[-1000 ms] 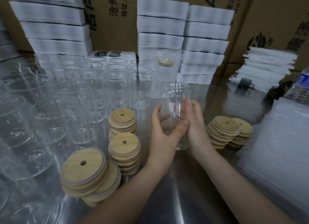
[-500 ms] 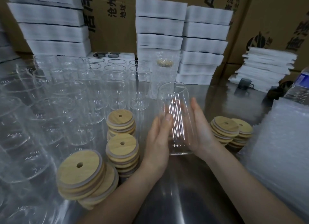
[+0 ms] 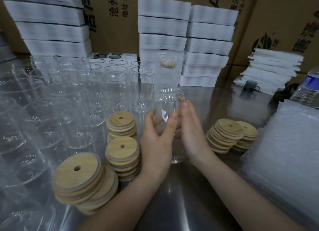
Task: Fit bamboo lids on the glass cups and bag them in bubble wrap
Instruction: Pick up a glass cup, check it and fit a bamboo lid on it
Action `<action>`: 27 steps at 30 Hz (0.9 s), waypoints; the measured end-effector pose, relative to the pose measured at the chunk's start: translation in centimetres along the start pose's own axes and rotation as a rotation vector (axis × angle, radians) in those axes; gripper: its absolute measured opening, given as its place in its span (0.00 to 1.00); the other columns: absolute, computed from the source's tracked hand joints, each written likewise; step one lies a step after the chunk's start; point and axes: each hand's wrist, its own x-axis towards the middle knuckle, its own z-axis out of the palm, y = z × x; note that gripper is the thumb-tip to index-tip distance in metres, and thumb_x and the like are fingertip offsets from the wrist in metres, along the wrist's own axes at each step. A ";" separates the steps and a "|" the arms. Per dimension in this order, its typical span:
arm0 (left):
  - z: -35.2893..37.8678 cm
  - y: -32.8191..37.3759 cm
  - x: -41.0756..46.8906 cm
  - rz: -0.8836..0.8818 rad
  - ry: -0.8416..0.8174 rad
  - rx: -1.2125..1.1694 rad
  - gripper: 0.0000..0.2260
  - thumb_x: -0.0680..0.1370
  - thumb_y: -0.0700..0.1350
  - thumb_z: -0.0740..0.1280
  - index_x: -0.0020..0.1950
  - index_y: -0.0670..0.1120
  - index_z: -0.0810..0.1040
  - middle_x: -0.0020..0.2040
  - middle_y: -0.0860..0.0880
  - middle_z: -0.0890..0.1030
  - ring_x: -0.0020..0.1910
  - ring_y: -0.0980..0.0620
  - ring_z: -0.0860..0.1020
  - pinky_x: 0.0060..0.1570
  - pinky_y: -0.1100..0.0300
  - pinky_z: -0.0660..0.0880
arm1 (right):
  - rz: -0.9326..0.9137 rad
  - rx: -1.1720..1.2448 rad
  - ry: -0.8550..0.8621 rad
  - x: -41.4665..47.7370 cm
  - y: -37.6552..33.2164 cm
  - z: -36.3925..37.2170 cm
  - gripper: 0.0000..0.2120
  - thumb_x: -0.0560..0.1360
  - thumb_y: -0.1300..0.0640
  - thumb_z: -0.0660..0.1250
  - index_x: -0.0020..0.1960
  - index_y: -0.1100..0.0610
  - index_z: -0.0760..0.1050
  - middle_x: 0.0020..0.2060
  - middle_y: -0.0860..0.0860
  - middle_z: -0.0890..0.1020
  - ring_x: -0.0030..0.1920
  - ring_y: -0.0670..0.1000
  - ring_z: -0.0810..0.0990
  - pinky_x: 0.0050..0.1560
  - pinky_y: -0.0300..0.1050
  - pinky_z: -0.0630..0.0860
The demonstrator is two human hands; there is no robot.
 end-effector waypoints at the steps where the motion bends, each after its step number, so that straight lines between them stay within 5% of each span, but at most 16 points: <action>1: 0.0 -0.1 -0.1 0.014 0.023 0.014 0.40 0.63 0.70 0.64 0.71 0.53 0.68 0.60 0.55 0.79 0.60 0.61 0.77 0.62 0.60 0.74 | 0.014 0.025 0.001 0.1 -0.1 0.0 0.31 0.76 0.30 0.50 0.72 0.46 0.66 0.67 0.51 0.75 0.63 0.52 0.78 0.61 0.58 0.77; 3: 0.0 -0.3 -0.1 0.051 0.054 0.033 0.35 0.64 0.70 0.62 0.67 0.55 0.70 0.52 0.65 0.80 0.54 0.71 0.76 0.54 0.74 0.71 | 0.038 0.092 -0.004 0.4 -0.3 -0.3 0.22 0.80 0.38 0.49 0.67 0.45 0.70 0.58 0.55 0.78 0.48 0.50 0.82 0.43 0.48 0.82; 5: 0.0 -0.3 -0.1 0.068 0.062 0.015 0.30 0.66 0.70 0.61 0.62 0.55 0.72 0.48 0.68 0.80 0.52 0.72 0.77 0.52 0.74 0.71 | 0.072 0.150 -0.004 0.6 -0.5 -0.7 0.16 0.83 0.43 0.49 0.62 0.45 0.71 0.51 0.59 0.79 0.36 0.49 0.80 0.31 0.43 0.79; 9: 0.0 -0.2 -0.1 -0.009 0.022 -0.140 0.26 0.68 0.68 0.62 0.61 0.55 0.77 0.52 0.55 0.83 0.56 0.50 0.81 0.58 0.43 0.76 | 0.118 0.238 -0.013 0.8 -0.8 -1.1 0.14 0.84 0.44 0.50 0.59 0.42 0.74 0.46 0.63 0.80 0.38 0.58 0.81 0.39 0.56 0.79; 11: -0.1 0.0 -0.1 -0.054 0.011 -0.209 0.18 0.70 0.68 0.62 0.53 0.62 0.80 0.53 0.53 0.83 0.57 0.43 0.81 0.58 0.38 0.75 | 0.130 0.272 -0.016 0.9 -0.6 -1.2 0.14 0.84 0.44 0.52 0.58 0.42 0.75 0.39 0.56 0.80 0.33 0.53 0.79 0.35 0.51 0.78; 16: -0.1 0.4 0.3 -0.199 -0.027 -0.353 0.20 0.73 0.64 0.57 0.57 0.55 0.76 0.59 0.54 0.81 0.64 0.44 0.77 0.64 0.40 0.73 | 0.259 0.419 -0.082 0.9 -0.6 -1.6 0.19 0.82 0.42 0.54 0.60 0.51 0.78 0.35 0.51 0.77 0.27 0.46 0.76 0.26 0.39 0.74; 21: -0.3 0.1 0.6 -0.091 -0.027 -0.271 0.15 0.84 0.51 0.51 0.69 0.56 0.69 0.70 0.53 0.73 0.71 0.58 0.70 0.74 0.52 0.63 | 0.400 0.511 -0.226 0.7 -1.0 -1.4 0.28 0.81 0.36 0.48 0.59 0.55 0.78 0.45 0.56 0.84 0.40 0.52 0.83 0.40 0.46 0.81; 24: -0.4 -0.1 0.5 0.017 0.077 -0.201 0.13 0.85 0.46 0.53 0.64 0.56 0.72 0.67 0.52 0.77 0.66 0.60 0.74 0.69 0.56 0.69 | 0.426 0.497 -0.274 0.5 -1.2 -1.7 0.27 0.80 0.35 0.48 0.62 0.54 0.73 0.50 0.62 0.85 0.45 0.58 0.85 0.44 0.56 0.82; 27: 0.1 0.3 0.0 -0.016 0.053 -0.240 0.11 0.85 0.47 0.54 0.59 0.57 0.75 0.57 0.55 0.82 0.55 0.61 0.80 0.53 0.63 0.78 | 0.330 0.389 -0.179 0.5 -1.1 -1.4 0.27 0.81 0.37 0.49 0.64 0.56 0.72 0.40 0.57 0.86 0.35 0.53 0.84 0.35 0.48 0.82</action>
